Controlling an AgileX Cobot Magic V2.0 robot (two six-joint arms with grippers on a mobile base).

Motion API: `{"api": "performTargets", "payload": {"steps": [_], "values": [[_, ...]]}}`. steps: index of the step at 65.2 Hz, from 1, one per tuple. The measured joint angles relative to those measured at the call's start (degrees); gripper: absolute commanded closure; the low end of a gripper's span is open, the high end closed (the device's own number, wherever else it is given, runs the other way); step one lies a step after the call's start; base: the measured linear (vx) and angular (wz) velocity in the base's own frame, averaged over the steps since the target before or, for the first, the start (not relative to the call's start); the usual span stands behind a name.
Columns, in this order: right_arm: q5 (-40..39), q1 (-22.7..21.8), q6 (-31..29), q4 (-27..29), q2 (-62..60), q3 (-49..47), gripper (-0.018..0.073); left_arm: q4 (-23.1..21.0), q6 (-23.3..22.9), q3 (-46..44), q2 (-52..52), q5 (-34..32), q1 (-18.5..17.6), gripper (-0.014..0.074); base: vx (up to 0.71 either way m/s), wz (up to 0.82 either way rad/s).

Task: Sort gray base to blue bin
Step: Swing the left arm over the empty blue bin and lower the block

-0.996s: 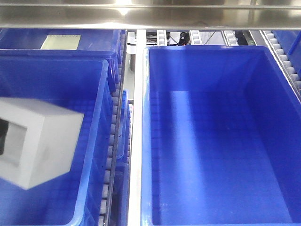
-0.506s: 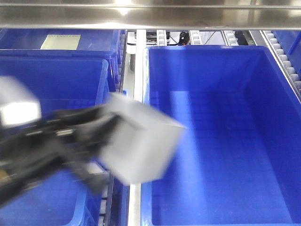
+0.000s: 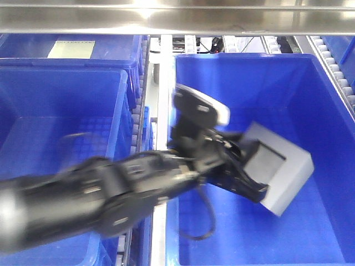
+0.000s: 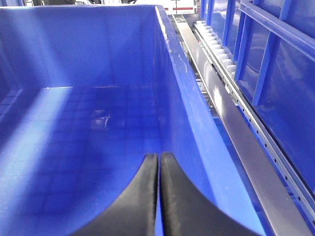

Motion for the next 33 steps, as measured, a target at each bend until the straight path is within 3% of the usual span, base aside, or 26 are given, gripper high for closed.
{"api": "performTargets", "payload": {"steps": [17,33], "values": [[0.0,0.0,0.0,0.0,0.0,0.0,0.0564,0.0,-0.1,-10.1,12.1,13.2,-0.7,0.0592,0.0,0.0],[0.0,0.0,0.0,0.0,0.0,0.0,0.0564,0.0,-0.1,-11.1,17.0,16.8,-0.7,0.0562,0.0,0.0]]}}
